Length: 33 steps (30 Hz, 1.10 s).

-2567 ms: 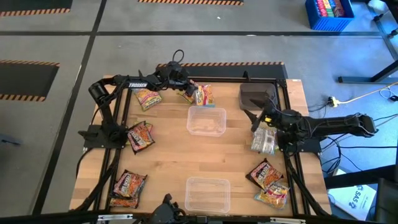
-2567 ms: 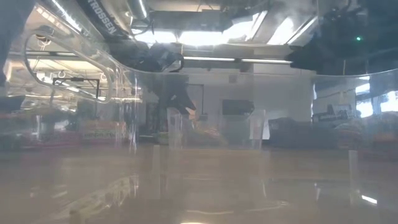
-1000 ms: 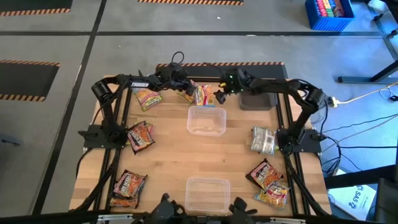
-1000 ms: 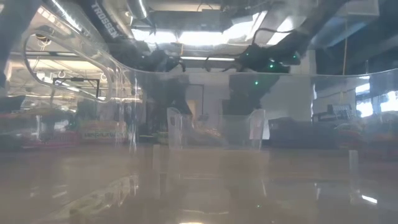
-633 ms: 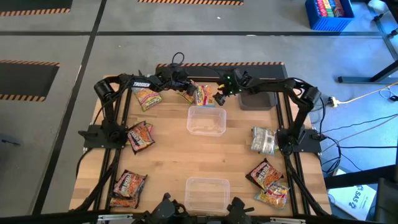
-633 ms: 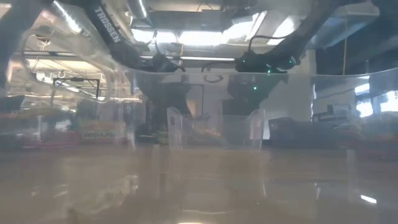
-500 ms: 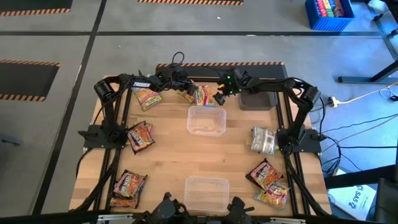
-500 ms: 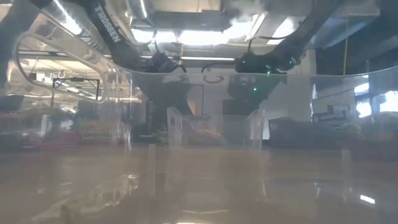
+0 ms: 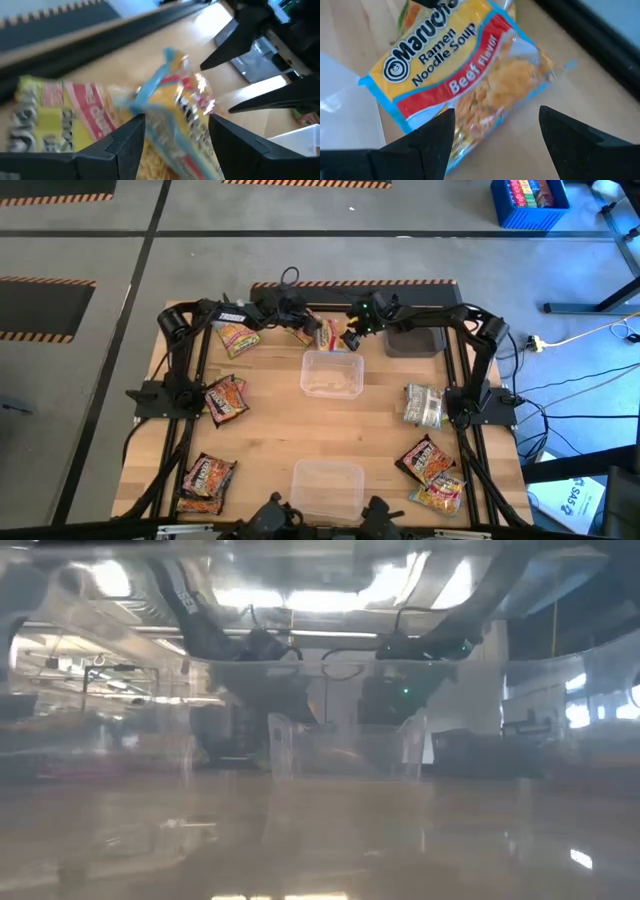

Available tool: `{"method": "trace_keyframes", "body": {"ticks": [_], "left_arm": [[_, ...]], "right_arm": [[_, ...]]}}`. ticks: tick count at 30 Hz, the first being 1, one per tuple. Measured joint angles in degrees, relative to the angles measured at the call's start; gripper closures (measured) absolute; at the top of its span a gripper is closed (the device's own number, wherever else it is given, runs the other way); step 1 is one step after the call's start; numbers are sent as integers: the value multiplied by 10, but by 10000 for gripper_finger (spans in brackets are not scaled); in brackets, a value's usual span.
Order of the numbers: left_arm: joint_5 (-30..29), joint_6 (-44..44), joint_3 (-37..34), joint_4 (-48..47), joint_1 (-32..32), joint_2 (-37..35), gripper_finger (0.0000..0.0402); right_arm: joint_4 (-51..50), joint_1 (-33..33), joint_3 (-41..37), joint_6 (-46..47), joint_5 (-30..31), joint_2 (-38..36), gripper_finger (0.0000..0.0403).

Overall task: Sort Maruchan noodles
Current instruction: Put the blue noodle pack into the top transparent bin

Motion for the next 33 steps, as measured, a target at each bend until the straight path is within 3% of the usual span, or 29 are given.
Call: {"method": "trace_keyframes", "body": {"ticks": [12, 17, 24, 28, 33], "left_arm": [[48, -33, 0, 55, 0, 22, 191], [44, -33, 0, 50, 0, 22, 191], [42, -20, 0, 50, 0, 22, 193], [43, 1, 0, 48, -1, 22, 215], [48, 17, -1, 52, -3, 22, 275]], "right_arm": [[26, 0, 1, -4, -46, 11, 133], [45, 0, 1, -2, -83, 11, 133], [63, 0, 1, -11, -89, 11, 133], [69, 0, 1, -17, -84, 11, 133], [78, -1, 1, -19, -80, 11, 133]]}}
